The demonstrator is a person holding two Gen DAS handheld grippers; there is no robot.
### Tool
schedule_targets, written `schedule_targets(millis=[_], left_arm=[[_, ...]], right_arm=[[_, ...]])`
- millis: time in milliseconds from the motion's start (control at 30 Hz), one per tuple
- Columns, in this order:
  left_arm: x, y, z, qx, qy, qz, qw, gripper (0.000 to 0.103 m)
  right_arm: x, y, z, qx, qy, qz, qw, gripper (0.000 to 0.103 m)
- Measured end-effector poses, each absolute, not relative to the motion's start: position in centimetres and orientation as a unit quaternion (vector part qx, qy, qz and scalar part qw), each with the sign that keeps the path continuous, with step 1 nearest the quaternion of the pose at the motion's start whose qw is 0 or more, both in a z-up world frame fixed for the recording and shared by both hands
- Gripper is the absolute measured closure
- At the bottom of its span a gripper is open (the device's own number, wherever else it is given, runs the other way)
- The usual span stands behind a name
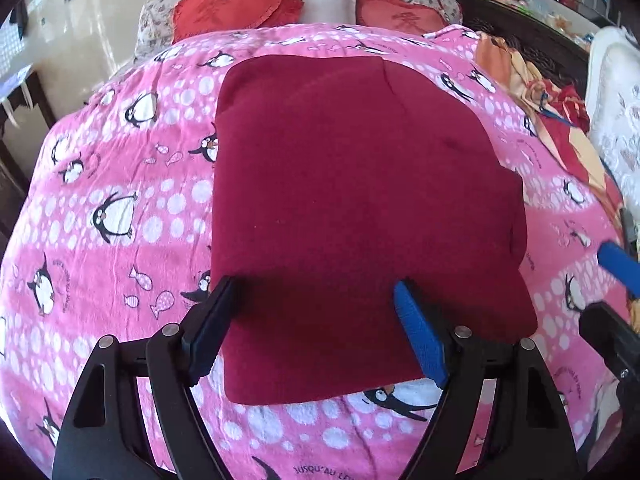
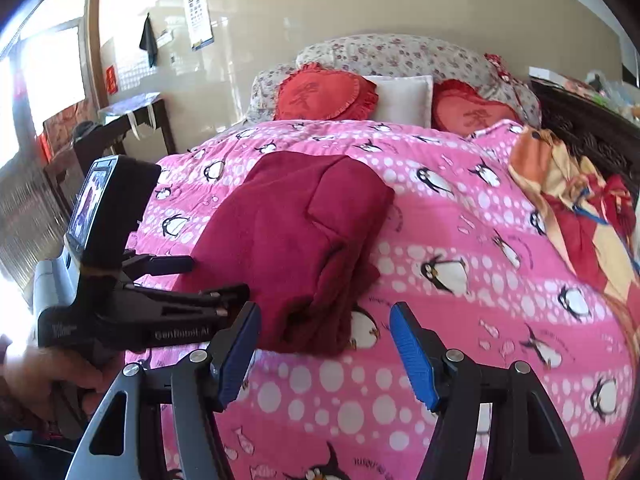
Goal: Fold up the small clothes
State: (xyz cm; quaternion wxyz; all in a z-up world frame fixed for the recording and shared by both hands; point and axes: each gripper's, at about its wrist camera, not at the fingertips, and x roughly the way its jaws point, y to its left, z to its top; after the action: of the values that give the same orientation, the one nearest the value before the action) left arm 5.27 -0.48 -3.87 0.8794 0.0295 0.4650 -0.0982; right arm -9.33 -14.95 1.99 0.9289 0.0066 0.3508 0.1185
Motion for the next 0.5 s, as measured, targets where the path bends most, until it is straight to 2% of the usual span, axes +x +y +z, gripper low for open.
schedule_targets(millis=[500], left_arm=[[5.3,-0.5,-3.9,0.027,0.465,-0.093,0.880,0.021]], right_arm=[[-10.6,-16.9,0.8,0.037,0.361,0.100,0.926,0.039]])
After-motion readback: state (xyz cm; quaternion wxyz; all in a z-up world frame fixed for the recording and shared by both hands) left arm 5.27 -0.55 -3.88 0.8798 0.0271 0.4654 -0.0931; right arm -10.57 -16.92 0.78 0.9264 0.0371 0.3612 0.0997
